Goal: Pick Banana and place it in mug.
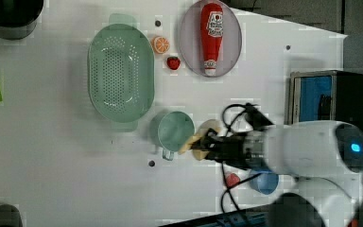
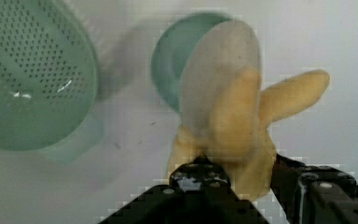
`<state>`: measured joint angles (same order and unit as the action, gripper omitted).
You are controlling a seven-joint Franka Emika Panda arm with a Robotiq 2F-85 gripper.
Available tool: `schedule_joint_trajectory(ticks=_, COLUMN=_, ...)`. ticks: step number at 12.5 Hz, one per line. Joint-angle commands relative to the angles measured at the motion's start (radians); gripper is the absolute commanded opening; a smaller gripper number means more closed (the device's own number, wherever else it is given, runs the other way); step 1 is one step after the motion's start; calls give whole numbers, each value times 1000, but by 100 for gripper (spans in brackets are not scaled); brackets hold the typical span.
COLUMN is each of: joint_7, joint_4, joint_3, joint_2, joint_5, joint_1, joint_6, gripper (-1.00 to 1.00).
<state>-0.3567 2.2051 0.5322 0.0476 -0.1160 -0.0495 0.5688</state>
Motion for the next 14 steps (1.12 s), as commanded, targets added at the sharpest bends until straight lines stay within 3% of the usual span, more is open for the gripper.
schedule_joint_trajectory(ticks=1, joint_7=-165, joint_4=9, joint_3=-23, joint_2=68, joint_5=-4, joint_1=21, joint_6=119, gripper=-26)
schedule_joint_trajectory(ticks=7, joint_7=-184, joint_4=90, joint_3=-46, joint_2=181, joint_5=124, joint_1=21, joint_6=343, gripper=-26)
schedule_joint_trajectory(ticks=8, joint_7=-184, joint_4=101, joint_3=-47, joint_2=194, joint_5=124, joint_1=21, joint_6=358, gripper=-18)
schedule_joint_trajectory(ticks=13, joint_7=-184, joint_4=117, joint_3=-49, joint_2=217, joint_5=124, joint_1=21, joint_6=422, gripper=91)
schedule_joint_trajectory(ticks=14, joint_7=-184, joint_4=117, joint_3=-50, joint_2=209, joint_5=124, joint_1=21, joint_6=422, gripper=100)
